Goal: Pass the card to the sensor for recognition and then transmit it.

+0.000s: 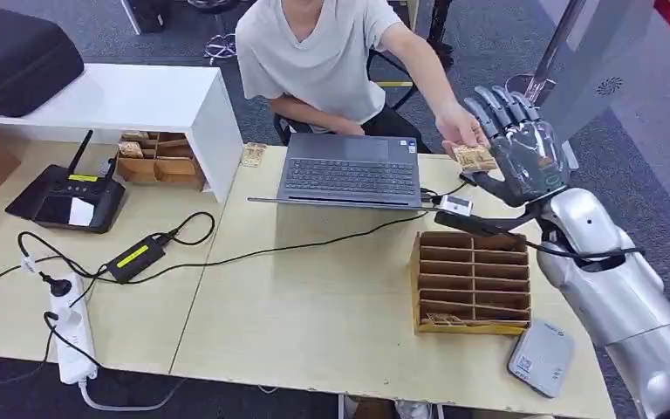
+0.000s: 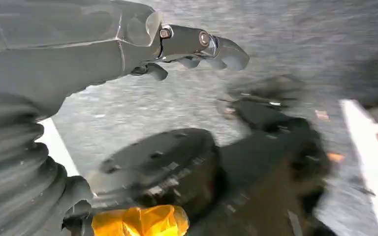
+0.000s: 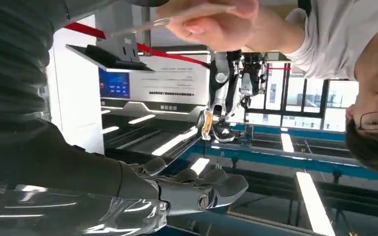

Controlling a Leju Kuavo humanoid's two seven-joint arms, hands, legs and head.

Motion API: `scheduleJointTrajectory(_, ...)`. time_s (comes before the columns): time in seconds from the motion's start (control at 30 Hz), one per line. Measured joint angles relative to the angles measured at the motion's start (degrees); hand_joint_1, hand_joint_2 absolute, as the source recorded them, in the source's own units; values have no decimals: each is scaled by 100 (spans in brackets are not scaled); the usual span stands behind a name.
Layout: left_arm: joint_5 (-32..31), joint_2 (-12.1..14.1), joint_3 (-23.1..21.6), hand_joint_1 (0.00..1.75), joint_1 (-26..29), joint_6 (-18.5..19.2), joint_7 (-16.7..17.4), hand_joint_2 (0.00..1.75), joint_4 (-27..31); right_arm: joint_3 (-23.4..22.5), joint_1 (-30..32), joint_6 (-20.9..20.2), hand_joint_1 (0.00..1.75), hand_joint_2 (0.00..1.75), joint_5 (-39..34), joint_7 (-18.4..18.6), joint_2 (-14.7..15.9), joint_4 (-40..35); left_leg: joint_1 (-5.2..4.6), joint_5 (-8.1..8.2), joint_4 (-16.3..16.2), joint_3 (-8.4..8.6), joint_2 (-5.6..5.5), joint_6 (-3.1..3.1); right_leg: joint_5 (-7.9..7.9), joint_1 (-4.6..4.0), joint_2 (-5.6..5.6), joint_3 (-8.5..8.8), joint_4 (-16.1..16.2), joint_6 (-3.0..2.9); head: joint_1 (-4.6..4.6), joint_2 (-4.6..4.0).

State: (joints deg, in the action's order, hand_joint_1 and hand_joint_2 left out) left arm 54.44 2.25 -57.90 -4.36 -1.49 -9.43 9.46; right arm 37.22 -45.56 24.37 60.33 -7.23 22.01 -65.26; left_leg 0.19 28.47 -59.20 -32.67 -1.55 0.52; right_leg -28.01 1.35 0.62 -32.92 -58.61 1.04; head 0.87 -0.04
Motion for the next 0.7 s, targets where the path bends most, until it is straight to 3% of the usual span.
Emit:
scheduleJointTrajectory(0.07, 112, 7, 0, 0, 12, 281, -63, 175, 0, 68, 0, 11, 0, 175, -2, -24, -37, 41, 0, 0, 0, -3, 1, 0, 0, 0, 0, 0, 0, 0, 0, 0)
scheduleJointTrajectory(0.1, 178, 11, 0, 0, 20, 432, -80, 0, 0, 98, 0, 17, 0, 175, -4, -28, -59, 59, 0, 0, 0, -2, 2, 0, 0, 0, 2, -1, 0, 0, 0, 0)
scheduleJointTrajectory(0.3, 348, 20, 0, 0, 49, 775, -142, 0, 0, 253, 0, 85, 0, 175, -31, -57, -135, 118, 0, 0, -1, -2, 0, 0, 0, 0, 0, -2, 1, 0, -2, 0)
scheduleJointTrajectory(0.33, 361, 26, 0, 0, 52, 818, -142, 0, 0, 273, 0, 87, 175, 175, -35, -59, -140, 122, 0, 0, -1, -2, 1, 0, 0, 0, 1, -2, 2, 0, 0, 0)
scheduleJointTrajectory(0.7, 396, 46, 0, 0, 57, 962, -142, 0, 0, 323, 1, 120, 175, 175, -136, -138, -157, 149, 0, 0, -1, -2, 0, 1, 0, 0, 0, -2, 1, 0, 0, 0)
